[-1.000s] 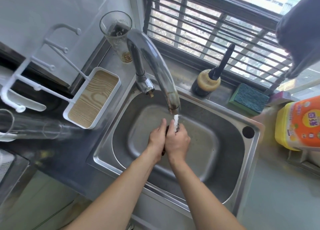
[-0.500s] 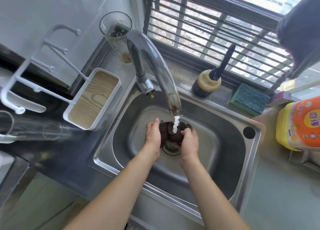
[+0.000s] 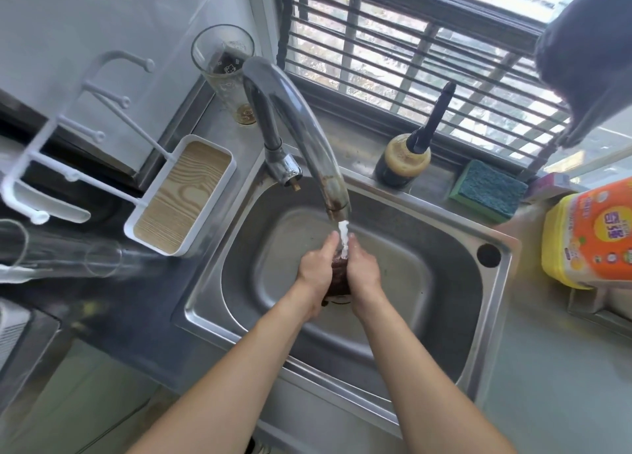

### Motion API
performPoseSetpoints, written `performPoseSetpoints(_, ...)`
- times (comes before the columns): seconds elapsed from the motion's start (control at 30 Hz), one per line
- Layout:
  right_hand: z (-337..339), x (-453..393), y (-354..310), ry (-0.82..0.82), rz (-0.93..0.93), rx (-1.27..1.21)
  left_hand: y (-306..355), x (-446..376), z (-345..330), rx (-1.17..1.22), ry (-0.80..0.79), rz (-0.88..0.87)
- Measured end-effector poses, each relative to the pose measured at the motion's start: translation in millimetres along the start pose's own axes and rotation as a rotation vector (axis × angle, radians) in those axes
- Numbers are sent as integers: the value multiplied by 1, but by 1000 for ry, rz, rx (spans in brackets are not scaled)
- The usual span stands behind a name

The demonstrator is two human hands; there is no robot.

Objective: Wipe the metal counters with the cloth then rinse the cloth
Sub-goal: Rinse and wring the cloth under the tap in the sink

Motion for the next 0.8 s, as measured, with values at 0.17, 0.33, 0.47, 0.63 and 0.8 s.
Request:
performPoseSetpoints(0.17,20,-22,16,181,-105,-147,-2,-7,26,-306,67,-80)
performPoseSetpoints(0.33,18,9,-7,149,46,-168,-24,-6,29,-64,27,144)
performPoseSetpoints(0.47,13,39,-3,202,261,-30,-11,-19,37,-34,162,21)
performPoseSetpoints(0.63,0,60,-9,243,418,117,3,-15,18,-69,79,-4)
performPoseSetpoints(0.8,2,42,-23,231,268,249,1,-9,4,-15,-23,-46)
Point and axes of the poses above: each hand's wrist, its own x-axis away from the middle knuckle, its own z-axis out of the back of the hand, y = z × x, the point moved 9 cm from there along -x, towards the middle knuckle, and after that the axes turned 8 degrees about -z, right-handed, at the moved point
